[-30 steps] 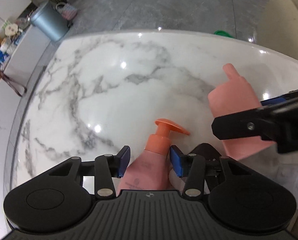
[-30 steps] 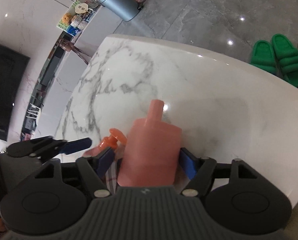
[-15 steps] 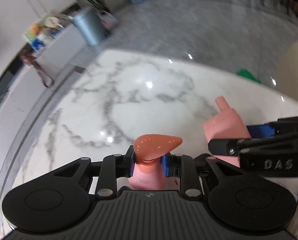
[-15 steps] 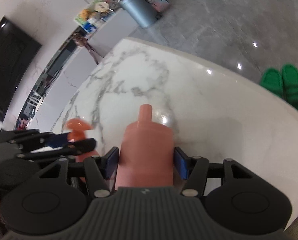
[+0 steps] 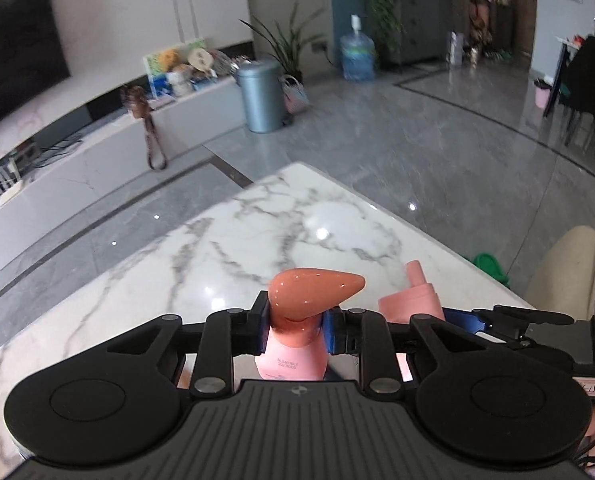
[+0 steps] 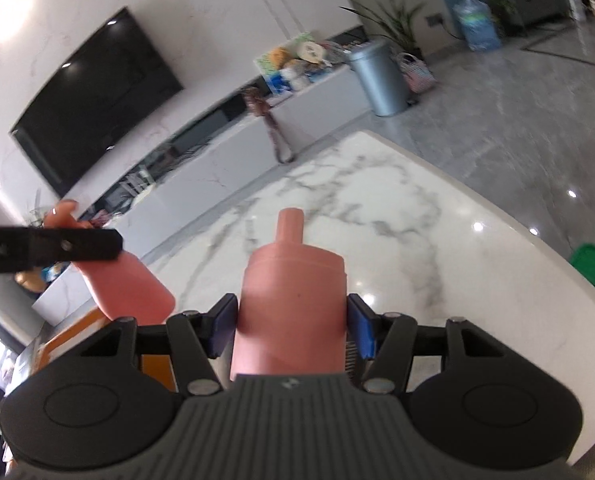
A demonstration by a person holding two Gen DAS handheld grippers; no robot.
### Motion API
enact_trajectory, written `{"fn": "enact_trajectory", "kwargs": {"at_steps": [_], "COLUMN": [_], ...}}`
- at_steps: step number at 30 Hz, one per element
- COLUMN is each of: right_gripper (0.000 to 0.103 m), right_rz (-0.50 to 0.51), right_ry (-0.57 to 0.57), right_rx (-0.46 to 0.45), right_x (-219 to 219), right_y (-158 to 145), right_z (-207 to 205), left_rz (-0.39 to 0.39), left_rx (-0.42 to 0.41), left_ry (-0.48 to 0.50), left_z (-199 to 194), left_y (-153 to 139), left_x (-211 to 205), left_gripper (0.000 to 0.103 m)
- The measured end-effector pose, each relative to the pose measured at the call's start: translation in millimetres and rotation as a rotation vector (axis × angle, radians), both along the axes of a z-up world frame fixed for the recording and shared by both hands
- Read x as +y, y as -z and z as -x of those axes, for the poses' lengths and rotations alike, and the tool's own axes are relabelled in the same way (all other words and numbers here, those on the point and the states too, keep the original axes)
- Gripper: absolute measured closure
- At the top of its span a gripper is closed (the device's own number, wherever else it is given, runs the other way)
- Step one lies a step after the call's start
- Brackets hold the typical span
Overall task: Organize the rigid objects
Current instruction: 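Grasp the pink pump bottle with the left tool while the right tool lifts the cup, then carry both pink items over the orange box and lower them inside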
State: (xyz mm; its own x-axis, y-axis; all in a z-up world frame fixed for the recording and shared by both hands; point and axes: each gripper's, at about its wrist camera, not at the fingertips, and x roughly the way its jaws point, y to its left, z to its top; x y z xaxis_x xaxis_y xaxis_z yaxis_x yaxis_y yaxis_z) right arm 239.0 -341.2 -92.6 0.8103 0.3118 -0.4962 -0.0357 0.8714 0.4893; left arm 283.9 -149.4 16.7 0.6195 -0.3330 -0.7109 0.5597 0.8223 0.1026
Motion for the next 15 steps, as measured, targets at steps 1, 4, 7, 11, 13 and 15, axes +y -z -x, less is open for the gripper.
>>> {"fn": "enact_trajectory", "kwargs": {"at_steps": [1, 4, 7, 11, 13, 15], "right_gripper": [0.043, 0.043, 0.043, 0.043, 0.043, 0.043], "right_rz": [0.007, 0.015, 0.004, 0.044, 0.077, 0.095], "right_ry": [-0.029, -0.126, -0.239, -0.382, -0.438, -0.490], "right_rx": [-0.019, -0.073, -0.104, -0.139, -0.142, -0.136], "right_x": [8, 33, 59, 100, 121, 140], "right_y": [-7, -32, -54, -73, -77, -75], "right_z": [5, 19, 27, 36, 39, 39], "left_rz": [0.010, 0.028, 0.017, 0.017, 0.021, 0.031], "left_rx": [0.000, 0.004, -0.010, -0.002, 0.004, 0.015], "left_ry": [-0.009, -0.039, -0.076, -0.139, -0.174, -0.204], "left_z": [5, 17, 28, 35, 36, 38], "left_y": [-7, -23, -30, -29, -25, -19], "left_x": [10, 36, 62, 100, 119, 137], "left_gripper": [0.074, 0.074, 0.074, 0.074, 0.075, 0.075]}}
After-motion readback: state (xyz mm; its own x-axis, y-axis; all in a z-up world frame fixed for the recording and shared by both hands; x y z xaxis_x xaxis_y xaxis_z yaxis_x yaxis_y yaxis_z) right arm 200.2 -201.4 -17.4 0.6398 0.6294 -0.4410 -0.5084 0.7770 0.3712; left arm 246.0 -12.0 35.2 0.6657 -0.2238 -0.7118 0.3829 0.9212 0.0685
